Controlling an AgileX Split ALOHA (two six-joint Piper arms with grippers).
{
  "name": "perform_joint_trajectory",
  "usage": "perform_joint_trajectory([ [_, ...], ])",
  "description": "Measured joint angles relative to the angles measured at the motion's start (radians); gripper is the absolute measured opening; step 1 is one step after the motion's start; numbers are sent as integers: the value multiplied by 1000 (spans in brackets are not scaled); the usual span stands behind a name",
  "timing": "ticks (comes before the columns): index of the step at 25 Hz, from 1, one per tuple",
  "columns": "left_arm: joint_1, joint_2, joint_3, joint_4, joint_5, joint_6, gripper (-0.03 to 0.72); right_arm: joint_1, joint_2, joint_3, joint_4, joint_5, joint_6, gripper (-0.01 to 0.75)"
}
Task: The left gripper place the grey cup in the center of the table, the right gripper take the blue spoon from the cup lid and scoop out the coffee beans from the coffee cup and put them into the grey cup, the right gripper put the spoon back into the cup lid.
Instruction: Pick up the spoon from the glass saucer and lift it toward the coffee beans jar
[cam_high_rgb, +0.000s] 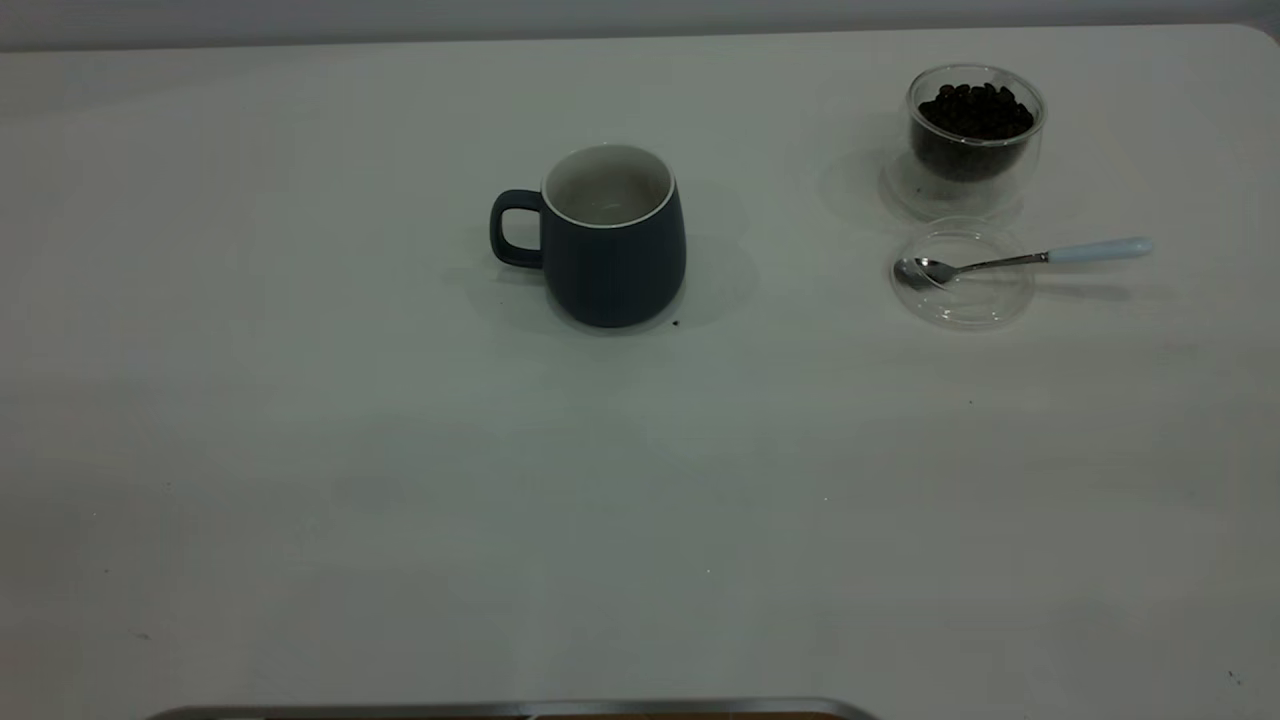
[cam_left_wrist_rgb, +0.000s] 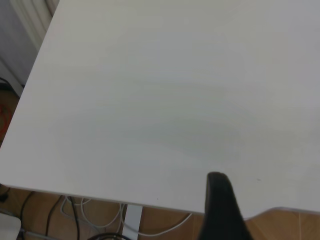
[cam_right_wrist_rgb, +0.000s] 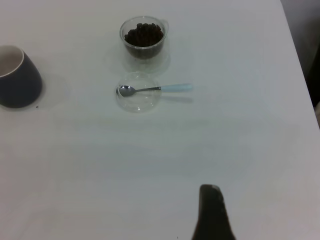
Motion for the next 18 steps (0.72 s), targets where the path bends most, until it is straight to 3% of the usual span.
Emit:
perform_joint_trajectory([
  [11, 0, 0, 0, 0, 0, 0, 555, 0, 193, -3, 54, -31, -9, 557],
  [13, 0, 0, 0, 0, 0, 0, 555, 0, 297, -12, 72, -112, -42, 573],
  [18, 0, 0, 0, 0, 0, 0, 555, 0, 626, -17, 188, -430, -232, 590],
])
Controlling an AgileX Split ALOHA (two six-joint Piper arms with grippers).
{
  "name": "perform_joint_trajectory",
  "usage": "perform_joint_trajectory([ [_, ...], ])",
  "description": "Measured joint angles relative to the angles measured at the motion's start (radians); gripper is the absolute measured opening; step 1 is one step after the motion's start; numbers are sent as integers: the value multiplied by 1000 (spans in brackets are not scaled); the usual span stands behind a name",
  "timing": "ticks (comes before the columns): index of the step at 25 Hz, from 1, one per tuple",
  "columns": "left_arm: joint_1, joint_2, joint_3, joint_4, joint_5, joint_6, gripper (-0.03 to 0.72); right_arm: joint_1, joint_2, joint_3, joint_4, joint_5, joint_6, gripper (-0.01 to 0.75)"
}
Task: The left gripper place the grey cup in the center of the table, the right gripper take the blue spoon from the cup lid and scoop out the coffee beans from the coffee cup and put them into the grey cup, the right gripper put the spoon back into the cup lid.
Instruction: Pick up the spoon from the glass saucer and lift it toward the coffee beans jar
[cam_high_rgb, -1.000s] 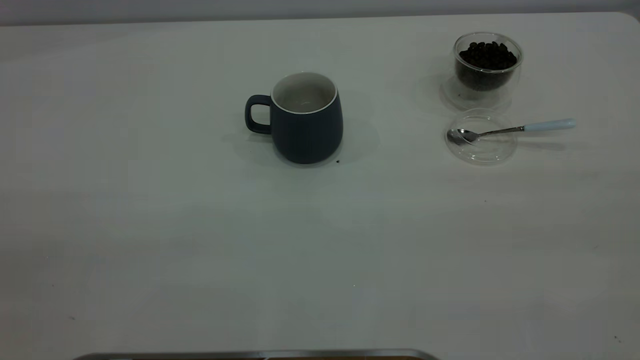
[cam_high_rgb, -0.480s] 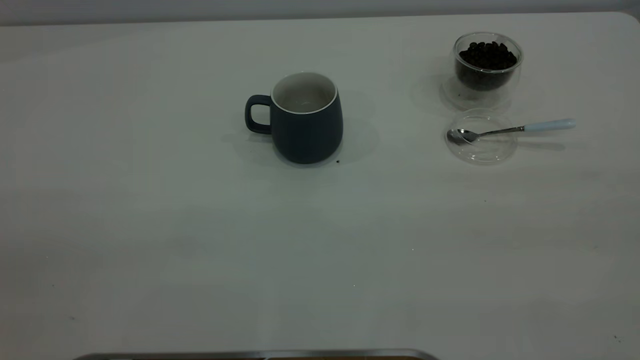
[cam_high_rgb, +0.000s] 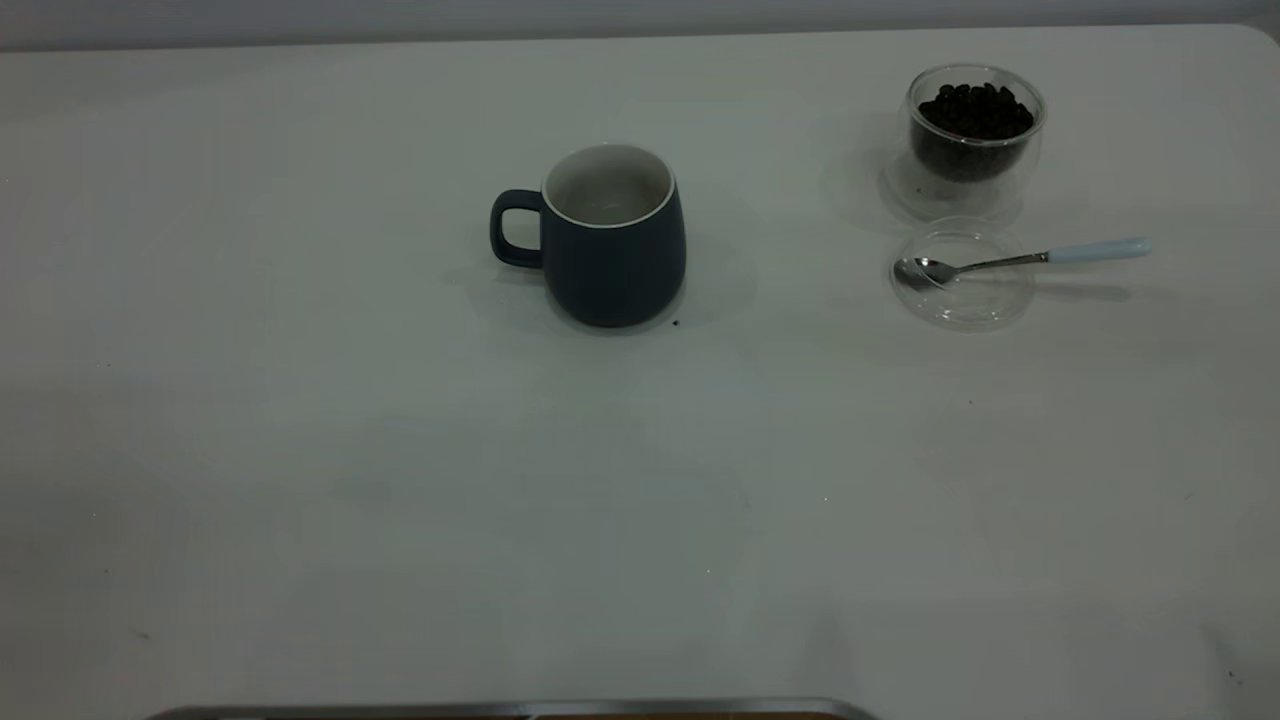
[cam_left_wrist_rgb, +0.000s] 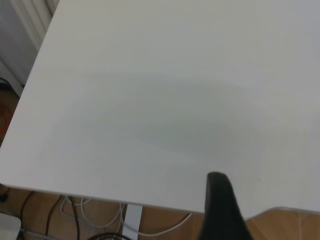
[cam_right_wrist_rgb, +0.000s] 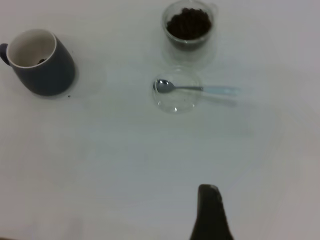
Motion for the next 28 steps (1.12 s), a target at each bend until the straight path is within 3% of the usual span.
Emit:
perform_joint_trajectory([
  [5, 0, 0, 0, 0, 0, 0, 555, 0, 412, -34, 66, -236, -162, 590],
  [12, 0, 0, 0, 0, 0, 0, 555, -21, 856, -237, 98, -322, -303, 589],
  [16, 0, 0, 0, 0, 0, 0, 555, -125, 1047, -393, 194, -266, -383, 589],
  [22, 0, 0, 0, 0, 0, 0, 555, -315, 1315, -599, 465, -102, -652, 589],
  [28, 0, 0, 0, 0, 0, 0, 555, -391, 1579, -746, 722, 16, -863, 589],
])
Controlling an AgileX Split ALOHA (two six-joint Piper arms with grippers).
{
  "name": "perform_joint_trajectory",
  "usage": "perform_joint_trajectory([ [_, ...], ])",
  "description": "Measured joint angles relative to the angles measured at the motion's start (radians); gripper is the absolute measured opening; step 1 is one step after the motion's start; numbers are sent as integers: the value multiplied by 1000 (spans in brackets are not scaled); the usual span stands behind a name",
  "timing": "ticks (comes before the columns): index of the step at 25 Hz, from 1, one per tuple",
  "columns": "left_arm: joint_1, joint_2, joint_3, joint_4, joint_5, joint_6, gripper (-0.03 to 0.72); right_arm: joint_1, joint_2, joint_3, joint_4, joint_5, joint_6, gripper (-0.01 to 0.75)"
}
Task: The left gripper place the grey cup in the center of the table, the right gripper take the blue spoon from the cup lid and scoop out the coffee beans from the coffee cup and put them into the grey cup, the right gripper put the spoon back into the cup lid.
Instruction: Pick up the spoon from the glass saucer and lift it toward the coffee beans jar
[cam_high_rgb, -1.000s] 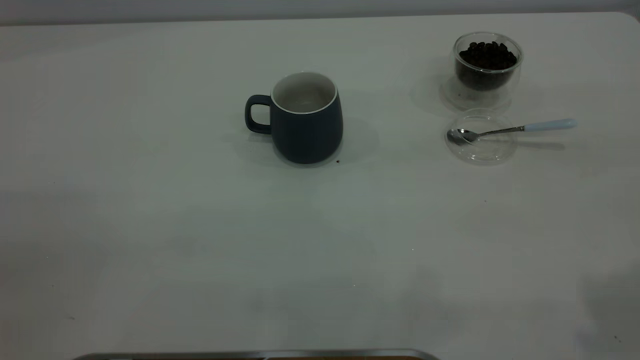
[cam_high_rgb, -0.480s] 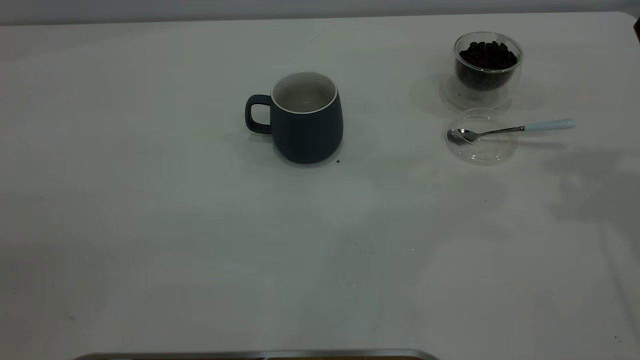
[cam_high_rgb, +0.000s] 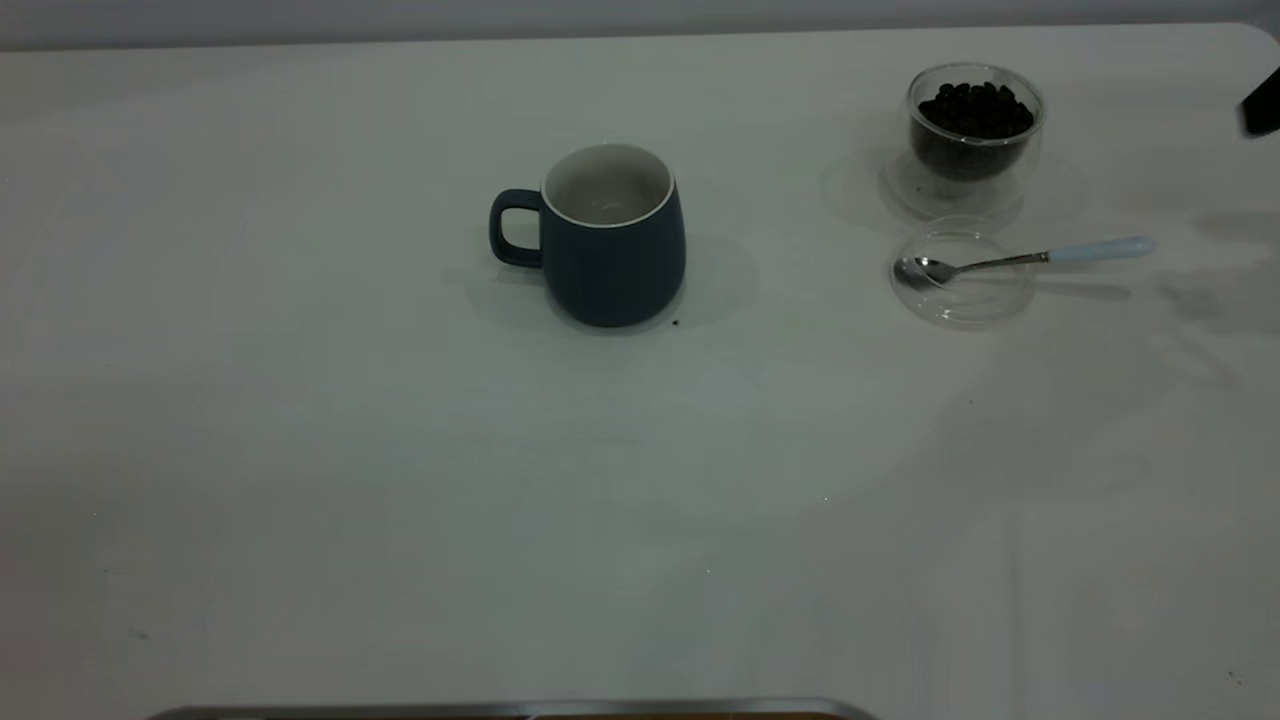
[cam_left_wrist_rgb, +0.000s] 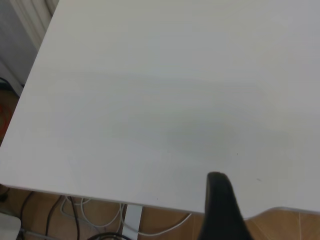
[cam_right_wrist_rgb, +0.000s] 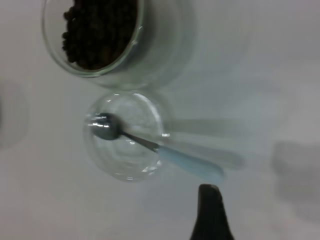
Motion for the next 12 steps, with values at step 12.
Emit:
perform_joint_trajectory([
  [12, 0, 0, 0, 0, 0, 0, 555, -18, 311, -215, 123, 136, -92, 589],
])
